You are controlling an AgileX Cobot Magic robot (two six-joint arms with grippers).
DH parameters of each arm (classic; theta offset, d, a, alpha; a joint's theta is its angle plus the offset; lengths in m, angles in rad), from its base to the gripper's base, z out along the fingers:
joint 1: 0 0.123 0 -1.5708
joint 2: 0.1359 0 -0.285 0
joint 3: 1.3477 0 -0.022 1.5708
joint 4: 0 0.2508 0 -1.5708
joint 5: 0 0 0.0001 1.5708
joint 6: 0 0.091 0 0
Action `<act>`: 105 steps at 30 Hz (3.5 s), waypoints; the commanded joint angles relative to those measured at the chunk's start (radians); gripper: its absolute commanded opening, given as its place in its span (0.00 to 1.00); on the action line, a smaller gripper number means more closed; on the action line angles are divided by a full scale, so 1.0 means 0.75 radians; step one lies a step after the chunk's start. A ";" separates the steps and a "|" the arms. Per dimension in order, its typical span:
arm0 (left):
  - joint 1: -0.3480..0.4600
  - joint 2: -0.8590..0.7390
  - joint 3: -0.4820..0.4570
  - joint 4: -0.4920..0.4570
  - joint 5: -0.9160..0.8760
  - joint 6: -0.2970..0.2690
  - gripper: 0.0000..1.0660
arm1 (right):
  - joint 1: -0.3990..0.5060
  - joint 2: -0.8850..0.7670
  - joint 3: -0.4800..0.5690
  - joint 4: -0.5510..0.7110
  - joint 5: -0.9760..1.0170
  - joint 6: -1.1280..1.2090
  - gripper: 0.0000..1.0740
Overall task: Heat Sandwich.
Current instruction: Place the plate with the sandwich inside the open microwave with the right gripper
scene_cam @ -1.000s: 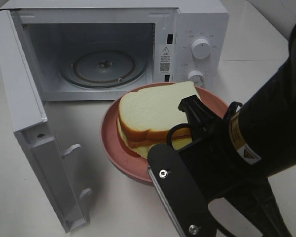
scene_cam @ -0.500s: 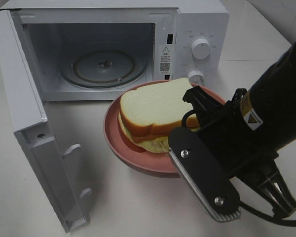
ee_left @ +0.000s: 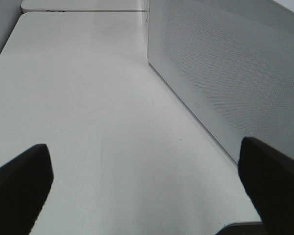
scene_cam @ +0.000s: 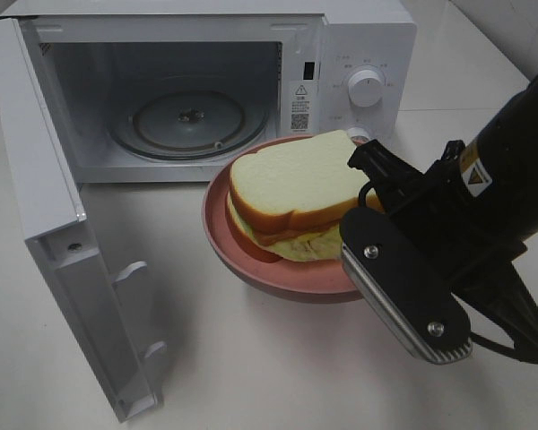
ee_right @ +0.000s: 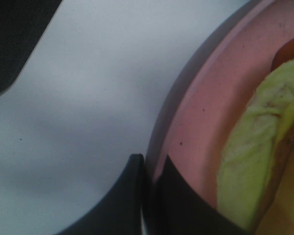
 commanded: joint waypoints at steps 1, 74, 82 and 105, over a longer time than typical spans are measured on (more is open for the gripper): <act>0.007 -0.025 0.001 -0.008 -0.013 -0.007 0.92 | -0.007 -0.007 -0.001 0.011 -0.031 -0.040 0.00; 0.007 -0.025 0.001 -0.008 -0.013 -0.007 0.92 | -0.001 0.735 -0.720 0.077 -0.093 0.064 0.01; 0.007 -0.025 0.001 -0.008 -0.013 -0.007 0.92 | -0.001 0.832 -0.877 0.067 -0.028 0.116 0.01; 0.007 -0.025 0.001 -0.008 -0.013 -0.007 0.92 | -0.005 1.120 -1.309 -0.001 0.093 0.365 0.01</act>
